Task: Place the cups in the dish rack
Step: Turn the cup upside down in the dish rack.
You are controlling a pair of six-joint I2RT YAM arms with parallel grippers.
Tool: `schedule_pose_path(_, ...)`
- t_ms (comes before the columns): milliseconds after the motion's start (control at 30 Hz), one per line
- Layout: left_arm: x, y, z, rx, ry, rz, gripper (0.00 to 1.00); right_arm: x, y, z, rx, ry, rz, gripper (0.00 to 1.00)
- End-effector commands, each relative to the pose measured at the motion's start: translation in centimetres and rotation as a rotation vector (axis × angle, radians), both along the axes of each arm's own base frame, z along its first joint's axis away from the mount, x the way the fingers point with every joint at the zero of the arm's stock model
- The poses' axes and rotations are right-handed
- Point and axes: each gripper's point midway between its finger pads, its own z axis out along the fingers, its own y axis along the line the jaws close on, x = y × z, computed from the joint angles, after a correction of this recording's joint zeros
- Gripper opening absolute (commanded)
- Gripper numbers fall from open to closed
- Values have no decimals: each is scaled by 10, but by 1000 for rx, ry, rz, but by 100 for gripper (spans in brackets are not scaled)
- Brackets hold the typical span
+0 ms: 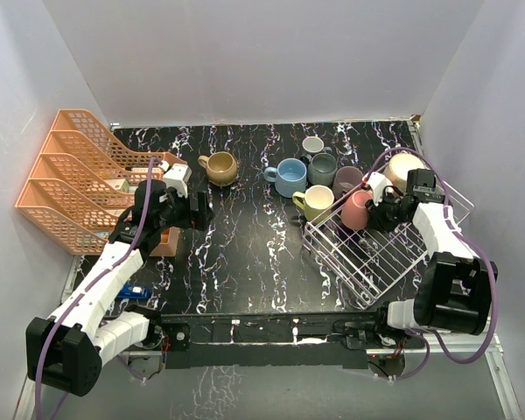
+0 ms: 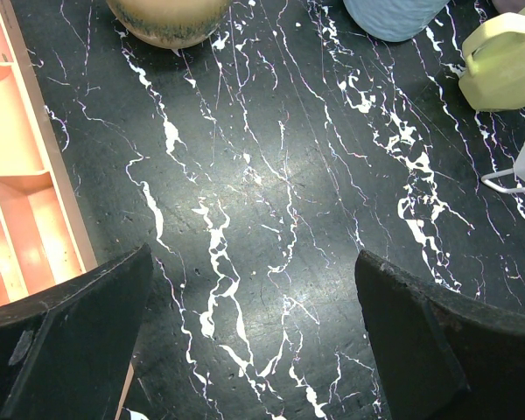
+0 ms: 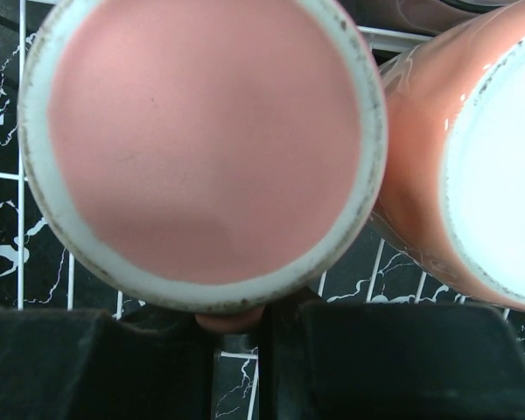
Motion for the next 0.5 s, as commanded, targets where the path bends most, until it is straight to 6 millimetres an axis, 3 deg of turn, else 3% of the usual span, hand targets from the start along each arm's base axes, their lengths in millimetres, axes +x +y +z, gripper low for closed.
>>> schedule_pose_path(0,-3,4,2,9,-12,3,97,29,-3,20,-7,-128,16,11)
schedule_pose_path(467,-2,3,1,10,-10,3,97,44,0,16,5,-117,-10,13)
